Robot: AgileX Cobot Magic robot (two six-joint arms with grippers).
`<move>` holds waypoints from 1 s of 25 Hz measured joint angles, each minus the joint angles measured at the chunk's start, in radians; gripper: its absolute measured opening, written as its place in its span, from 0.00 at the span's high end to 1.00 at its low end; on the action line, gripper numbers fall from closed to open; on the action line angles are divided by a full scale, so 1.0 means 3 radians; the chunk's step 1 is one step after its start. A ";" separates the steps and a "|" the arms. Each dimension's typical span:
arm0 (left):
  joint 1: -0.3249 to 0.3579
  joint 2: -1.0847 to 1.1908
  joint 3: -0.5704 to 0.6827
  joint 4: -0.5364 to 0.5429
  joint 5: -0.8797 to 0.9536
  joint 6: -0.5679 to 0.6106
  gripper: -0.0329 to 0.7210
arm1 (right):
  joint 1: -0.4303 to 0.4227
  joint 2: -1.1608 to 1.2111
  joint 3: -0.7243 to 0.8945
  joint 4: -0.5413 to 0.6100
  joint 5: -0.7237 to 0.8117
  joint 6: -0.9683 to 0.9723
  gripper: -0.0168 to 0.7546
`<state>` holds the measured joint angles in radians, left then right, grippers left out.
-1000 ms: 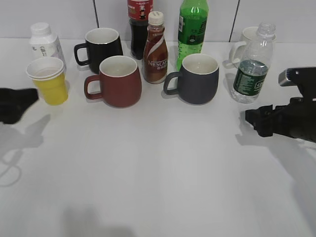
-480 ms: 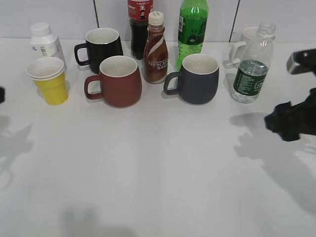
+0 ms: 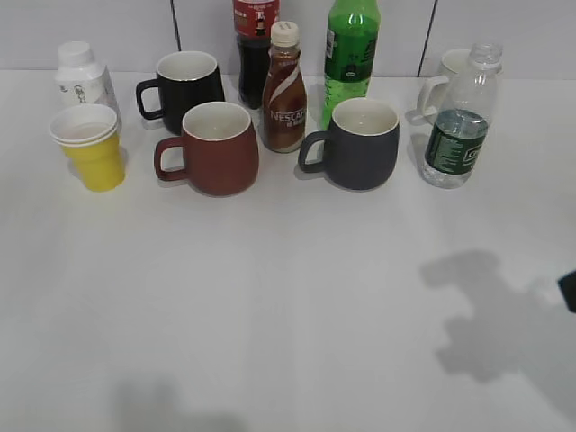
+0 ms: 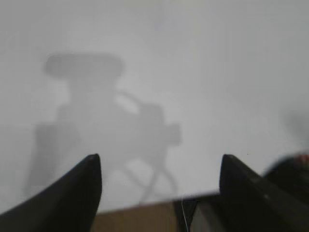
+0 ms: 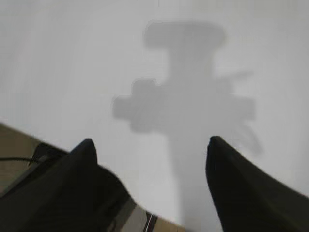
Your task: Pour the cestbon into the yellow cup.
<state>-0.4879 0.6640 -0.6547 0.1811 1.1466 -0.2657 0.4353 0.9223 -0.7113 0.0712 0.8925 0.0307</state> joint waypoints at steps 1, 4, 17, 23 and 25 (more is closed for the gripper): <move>0.0000 -0.0118 0.0000 -0.0094 0.0096 0.0136 0.20 | 0.0000 -0.0116 0.0000 0.0040 0.0081 -0.0027 0.30; 0.0000 -0.0494 0.0004 -0.0299 0.0209 0.0456 0.21 | 0.0000 -0.0575 0.0000 0.0060 0.0308 -0.0066 0.30; -0.0003 -0.1602 0.0378 -0.0365 -0.0170 0.0822 0.22 | 0.0000 -0.2373 0.0510 -0.0069 0.0718 -0.0157 0.30; -0.0006 -0.1602 0.0435 -0.0373 -0.0255 0.0886 0.22 | 0.0000 -0.2719 0.0596 -0.0072 0.0686 -0.0388 0.30; -0.0006 -0.1602 0.0435 -0.0395 -0.0255 0.0907 0.22 | 0.0000 -0.2722 0.0652 -0.0072 0.0588 -0.0417 0.30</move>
<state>-0.4896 0.1834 -0.5241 0.0627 1.0700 0.0065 0.4353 0.1057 -0.5158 0.0496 1.0689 -0.0942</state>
